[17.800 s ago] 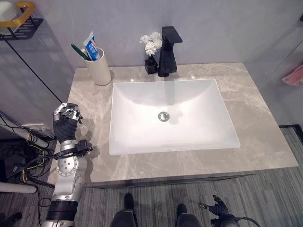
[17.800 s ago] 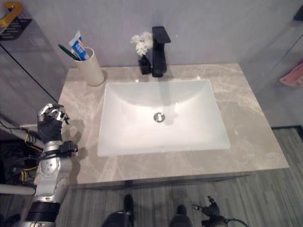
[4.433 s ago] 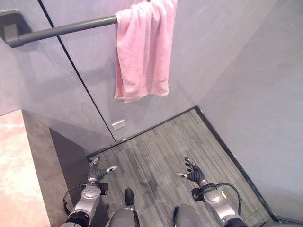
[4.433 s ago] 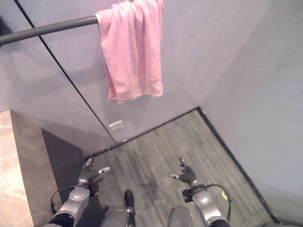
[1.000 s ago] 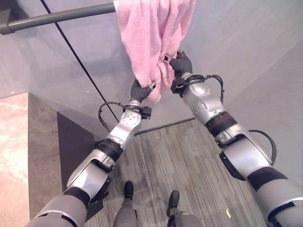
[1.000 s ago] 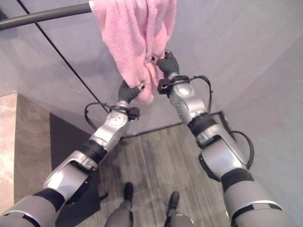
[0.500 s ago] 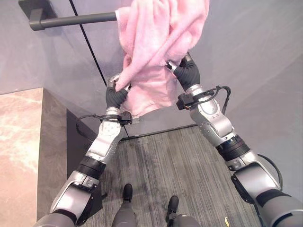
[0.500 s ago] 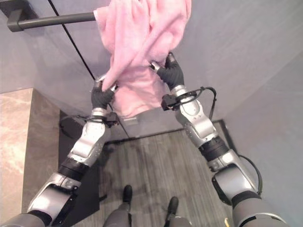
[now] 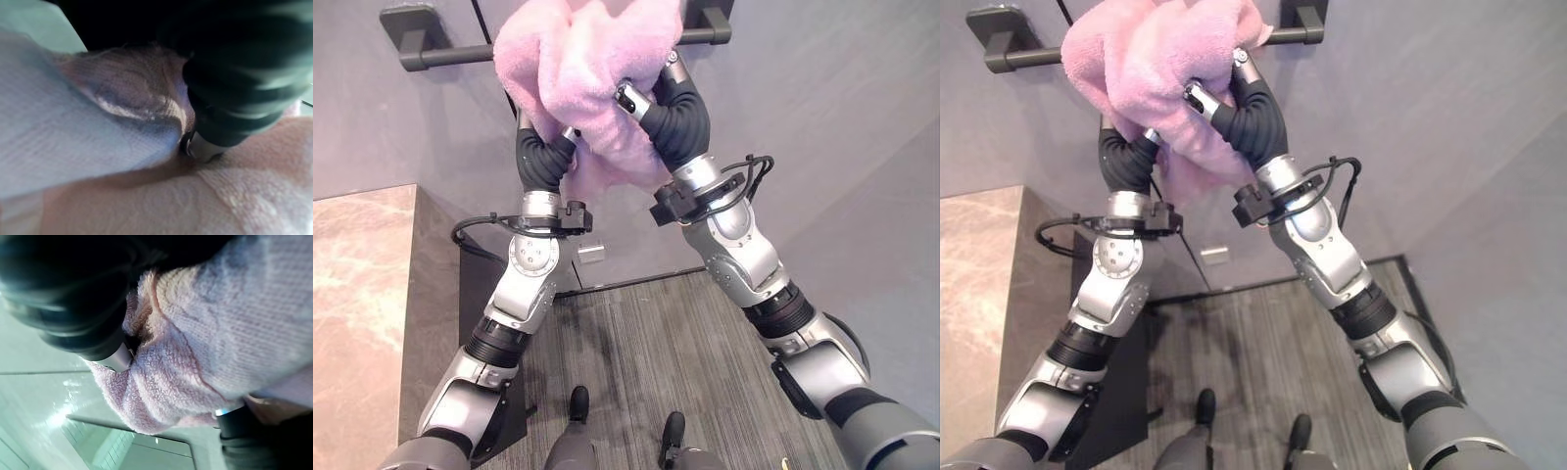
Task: Put brush and paste in cup on sink, flatten towel.
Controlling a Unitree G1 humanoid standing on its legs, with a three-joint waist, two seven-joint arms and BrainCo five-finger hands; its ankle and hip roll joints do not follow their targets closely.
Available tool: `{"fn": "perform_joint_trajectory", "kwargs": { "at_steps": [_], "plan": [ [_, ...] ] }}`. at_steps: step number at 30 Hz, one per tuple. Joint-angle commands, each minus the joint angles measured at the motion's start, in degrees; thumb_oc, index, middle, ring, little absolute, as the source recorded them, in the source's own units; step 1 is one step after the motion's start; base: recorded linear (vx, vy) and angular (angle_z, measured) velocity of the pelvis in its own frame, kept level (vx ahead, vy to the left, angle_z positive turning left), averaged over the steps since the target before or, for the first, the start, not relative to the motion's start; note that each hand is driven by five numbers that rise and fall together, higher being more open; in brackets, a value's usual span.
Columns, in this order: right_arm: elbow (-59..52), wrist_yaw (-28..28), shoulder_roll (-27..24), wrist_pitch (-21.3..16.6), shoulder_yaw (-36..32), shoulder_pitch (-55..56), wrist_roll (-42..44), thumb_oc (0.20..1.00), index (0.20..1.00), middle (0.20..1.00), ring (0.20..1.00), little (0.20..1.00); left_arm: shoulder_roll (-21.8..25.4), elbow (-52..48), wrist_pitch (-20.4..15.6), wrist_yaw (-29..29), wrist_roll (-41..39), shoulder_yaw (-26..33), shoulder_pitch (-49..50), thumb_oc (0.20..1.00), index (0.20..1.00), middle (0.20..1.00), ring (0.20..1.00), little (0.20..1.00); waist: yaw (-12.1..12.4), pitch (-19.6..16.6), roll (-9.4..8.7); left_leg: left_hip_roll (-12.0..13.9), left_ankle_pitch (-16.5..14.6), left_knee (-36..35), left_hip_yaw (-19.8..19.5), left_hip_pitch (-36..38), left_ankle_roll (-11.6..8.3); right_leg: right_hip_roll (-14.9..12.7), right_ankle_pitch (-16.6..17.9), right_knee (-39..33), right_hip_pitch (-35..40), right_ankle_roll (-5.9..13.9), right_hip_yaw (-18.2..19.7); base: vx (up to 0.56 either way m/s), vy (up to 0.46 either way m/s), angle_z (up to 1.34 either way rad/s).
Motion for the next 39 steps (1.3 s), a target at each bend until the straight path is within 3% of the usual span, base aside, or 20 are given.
{"fn": "perform_joint_trajectory", "kwargs": {
  "at_steps": [1, 5, 10, 11, 12, 18, 33, 36, 37, 38, 39],
  "plan": [
    [0.9, 1.5, 2.7, -2.9, 0.7, -2.2, -1.3, 0.2, 0.2, 0.2, 0.2, 0.2, 2.6, -2.2, -3.7, 0.4, 3.1, 2.3, 3.1, 0.2, 0.2, 0.2, 0.2, 0.2, 1.0, -4.3, -4.13, -0.9, -3.5, 0.0, 2.2, 5.2, -0.28, -7.9, 5.7, -0.2, -2.3, 7.6, 4.4, 0.0, 0.0, 0.0],
    [8.0, 0.1, 3.4, -1.5, 0.3, 2.1, -1.1, 0.2, 0.2, 0.2, 0.2, 0.2, 1.3, 4.2, -1.6, 0.2, 1.4, 2.9, 9.5, 0.2, 0.2, 0.2, 0.2, 0.2, 1.9, -3.8, -4.18, -1.1, -3.4, 0.0, 2.0, 5.0, -0.04, -8.0, 5.7, -0.2, -2.2, 7.39, 4.3, 0.0, 0.0, 0.0],
    [17.6, -3.0, 5.7, -0.9, -0.9, 4.6, 0.5, 0.2, 0.2, 0.2, 0.2, 0.2, 1.1, 12.8, 0.3, 0.0, 1.2, 0.8, 9.7, 0.2, 0.2, 0.2, 0.2, 0.2, 2.0, -3.8, -3.92, -1.2, -3.5, 0.0, 2.1, 5.4, 0.17, -8.0, 5.7, -0.2, -1.8, 7.23, 4.5, 0.0, 0.01, 0.02],
    [21.2, -6.2, 6.4, -1.4, -2.2, 4.8, -0.5, 0.2, 0.2, 0.2, 0.2, 0.2, 1.5, 14.1, 0.6, 1.6, 3.3, 0.4, 9.0, 0.2, 0.2, 0.2, 0.2, 0.2, 2.0, -3.8, -3.79, -1.2, -3.6, 0.0, 2.0, 5.5, 0.25, -8.0, 5.6, -0.2, -1.7, 7.18, 4.5, 0.01, 0.018, 0.04],
    [22.3, -9.2, 4.0, -1.0, -3.6, 4.2, -8.0, 0.2, 0.2, 0.2, 0.2, 0.2, 3.1, 12.4, -0.3, 0.6, 3.5, 1.0, 9.4, 0.2, 0.2, 0.2, 0.2, 0.2, 2.2, -3.4, -3.58, -1.2, -3.6, 0.0, 2.0, 5.7, 0.39, -8.0, 5.7, -0.2, -1.7, 7.23, 4.6, 0.0, 0.0, 0.0],
    [19.2, -8.4, 4.6, -1.5, -6.9, 5.4, -4.1, 0.2, 0.2, 0.2, 0.2, 0.2, 3.2, 9.8, -0.1, 0.5, 4.4, 2.8, 11.4, 0.2, 0.2, 0.2, 0.2, 0.2, 2.2, -3.9, -3.48, -1.4, -4.1, 0.0, 2.4, 6.1, 0.74, -8.2, 5.5, -0.2, -1.6, 7.44, 5.0, 0.02, 0.011, -0.01],
    [17.6, -6.8, 6.2, -2.4, -6.7, 7.6, -2.3, 0.2, 0.2, 0.2, 0.2, 0.2, 2.0, 10.0, 0.7, 0.5, 6.3, 3.6, 13.6, 0.2, 0.2, 0.2, 0.2, 0.2, 2.0, -5.4, -2.8, -1.5, -4.7, 0.0, 3.1, 8.0, 1.19, -8.2, 4.9, -0.2, -0.6, 7.4, 6.0, 0.02, 0.005, -0.04],
    [18.3, -6.7, 6.1, -2.2, -6.5, 7.2, -2.4, 0.351, 0.351, 0.351, 0.351, 0.351, 2.2, 10.4, 1.0, 1.4, 7.6, 4.1, 13.7, 0.2, 0.2, 0.2, 0.2, 0.2, 2.0, -5.5, -2.73, -1.5, -4.7, 0.0, 3.1, 7.9, 1.12, -8.2, 4.8, -0.2, -0.5, 7.41, 5.9, 0.0, 0.0, 0.0],
    [19.7, -6.7, 5.6, -1.8, -6.1, 6.7, -3.0, 0.495, 0.495, 0.495, 0.495, 0.495, 2.4, 10.8, 1.4, 1.6, 8.6, 4.1, 14.0, 0.388, 0.388, 0.388, 0.388, 0.388, 2.2, -5.5, -2.65, -1.5, -4.6, 0.0, 3.0, 7.9, 1.1, -8.2, 4.7, -0.2, -0.4, 7.34, 5.8, 0.0, 0.0, 0.0],
    [20.1, -6.7, 5.3, -1.6, -6.1, 6.5, -3.1, 0.548, 0.548, 0.548, 0.548, 0.548, 2.7, 10.8, 1.7, 1.2, 8.9, 4.3, 14.4, 0.576, 0.576, 0.576, 0.576, 0.576, 2.3, -5.6, -2.6, -1.5, -4.6, 0.0, 3.0, 7.9, 1.08, -8.2, 4.7, -0.2, -0.3, 7.33, 5.8, 0.0, 0.0, 0.0],
    [20.1, -6.7, 5.3, -1.6, -6.1, 6.5, -3.1, 0.567, 0.567, 0.567, 0.567, 0.567, 2.7, 10.8, 1.7, 1.2, 8.9, 4.3, 14.4, 0.614, 0.614, 0.614, 0.614, 0.614, 2.3, -5.6, -2.6, -1.5, -4.6, 0.0, 3.0, 7.9, 1.08, -8.2, 4.7, -0.2, -0.3, 7.33, 5.7, 0.0, 0.0, 0.0]
  ]
}}
